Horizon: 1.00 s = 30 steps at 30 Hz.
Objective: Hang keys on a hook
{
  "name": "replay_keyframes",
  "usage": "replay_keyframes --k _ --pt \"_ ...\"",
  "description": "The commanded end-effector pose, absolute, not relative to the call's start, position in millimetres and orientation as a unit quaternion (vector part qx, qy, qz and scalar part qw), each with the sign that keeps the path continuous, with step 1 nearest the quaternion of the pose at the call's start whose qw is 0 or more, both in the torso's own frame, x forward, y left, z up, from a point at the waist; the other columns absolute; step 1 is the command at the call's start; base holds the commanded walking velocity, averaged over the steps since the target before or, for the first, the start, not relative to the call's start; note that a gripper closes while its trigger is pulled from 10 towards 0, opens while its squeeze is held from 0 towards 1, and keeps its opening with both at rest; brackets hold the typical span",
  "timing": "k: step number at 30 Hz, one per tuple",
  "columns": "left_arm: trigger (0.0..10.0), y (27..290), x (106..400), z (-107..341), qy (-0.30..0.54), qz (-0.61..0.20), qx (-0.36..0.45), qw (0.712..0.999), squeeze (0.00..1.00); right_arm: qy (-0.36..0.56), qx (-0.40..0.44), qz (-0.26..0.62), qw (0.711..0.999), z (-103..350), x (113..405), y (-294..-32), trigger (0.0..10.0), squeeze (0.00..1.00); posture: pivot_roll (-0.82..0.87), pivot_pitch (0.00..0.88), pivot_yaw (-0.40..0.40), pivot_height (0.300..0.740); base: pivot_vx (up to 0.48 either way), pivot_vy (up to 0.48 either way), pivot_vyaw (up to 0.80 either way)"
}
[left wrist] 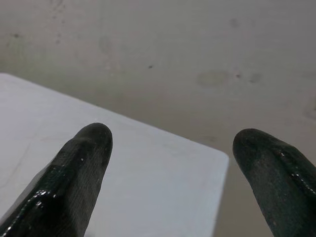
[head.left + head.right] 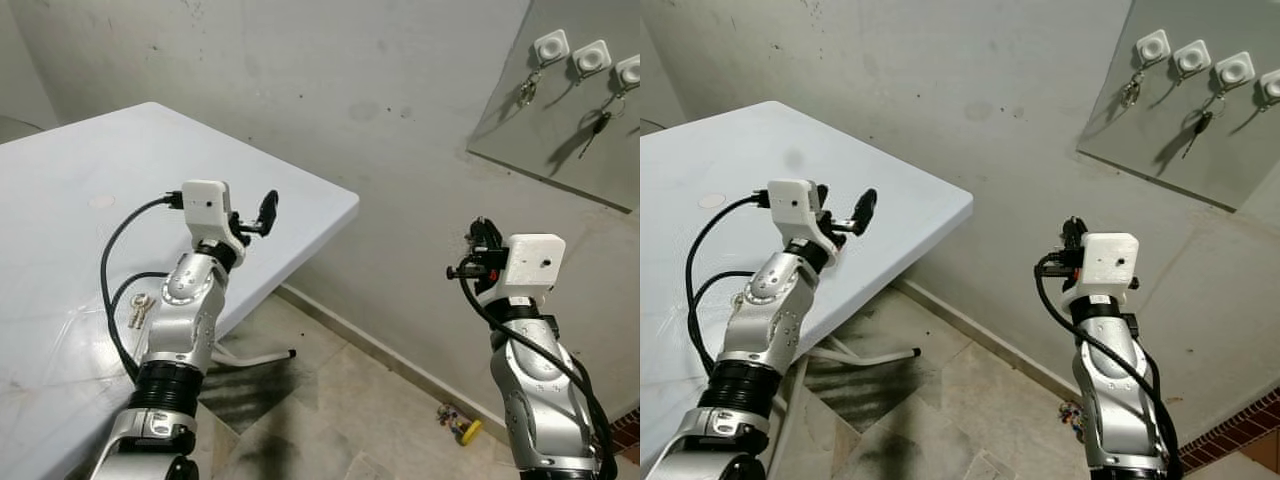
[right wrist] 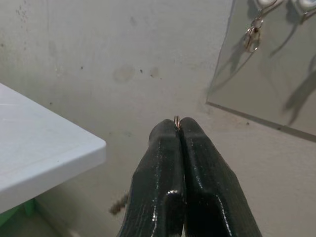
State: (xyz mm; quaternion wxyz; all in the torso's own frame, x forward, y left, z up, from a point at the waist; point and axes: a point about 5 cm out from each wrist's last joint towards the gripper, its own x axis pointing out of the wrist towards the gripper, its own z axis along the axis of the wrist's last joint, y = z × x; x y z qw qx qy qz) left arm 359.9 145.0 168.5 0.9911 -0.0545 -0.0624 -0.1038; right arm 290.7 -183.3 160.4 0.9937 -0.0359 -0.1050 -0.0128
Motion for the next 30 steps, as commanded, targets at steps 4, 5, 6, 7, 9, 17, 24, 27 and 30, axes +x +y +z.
replay_keyframes --k 4,5,6,7,9,17,24,27,30 --pt "10.0 145.4 361.0 168.1 -0.055 -0.102 -0.048 0.992 0.00 -0.109 -0.037 -0.020 0.993 163.3 290.5 -185.4 10.0 0.00 -0.04 0.032 -0.039 0.740 0.000 0.000 -0.75" --pt "10.0 145.5 361.0 167.9 -0.054 -0.103 -0.049 0.992 0.00 -0.109 -0.037 -0.020 0.993 163.3 290.4 -185.4 10.0 0.00 -0.04 0.032 -0.039 0.740 0.000 0.000 -0.76" --pt "10.0 145.7 360.9 167.9 -0.055 -0.103 -0.051 0.992 0.00 -0.109 -0.037 -0.020 0.993 163.1 290.3 -185.3 10.0 0.00 -0.04 0.032 -0.039 0.740 0.000 0.000 -0.76" --pt "10.0 145.8 360.8 168.0 -0.055 -0.103 -0.051 0.992 0.00 -0.108 -0.037 -0.020 0.993 163.0 290.2 -185.3 10.0 0.00 -0.04 0.032 -0.039 0.740 0.000 0.000 -0.76" --pt "10.0 145.9 360.9 168.3 -0.055 -0.102 -0.050 0.992 0.00 -0.108 -0.036 -0.020 0.993 162.9 290.4 -185.4 10.0 0.00 -0.04 0.037 -0.040 0.740 0.000 0.000 -0.75" --pt "10.0 145.3 359.5 167.9 -0.056 -0.106 -0.047 0.992 0.00 -0.121 -0.034 -0.003 0.992 165.5 289.5 -180.2 10.0 0.00 -0.04 0.038 -0.043 0.740 0.000 0.000 -0.09" --pt "10.0 145.4 359.4 166.3 -0.047 -0.113 -0.055 0.991 0.00 -0.122 -0.037 -0.001 0.992 165.9 289.6 -180.8 10.0 0.00 -0.04 0.037 -0.046 0.740 0.000 0.000 0.00" --pt "10.0 145.1 359.2 166.2 -0.045 -0.116 -0.060 0.990 0.00 -0.124 -0.038 -0.001 0.992 166.4 289.5 -180.7 10.0 0.00 -0.04 0.037 -0.046 0.740 0.000 0.000 0.00" --pt "10.0 144.7 359.1 166.1 -0.045 -0.118 -0.060 0.990 0.00 -0.124 -0.038 0.000 0.992 166.5 289.6 -180.2 10.0 0.00 -0.04 0.034 -0.049 0.740 0.000 0.000 0.00"
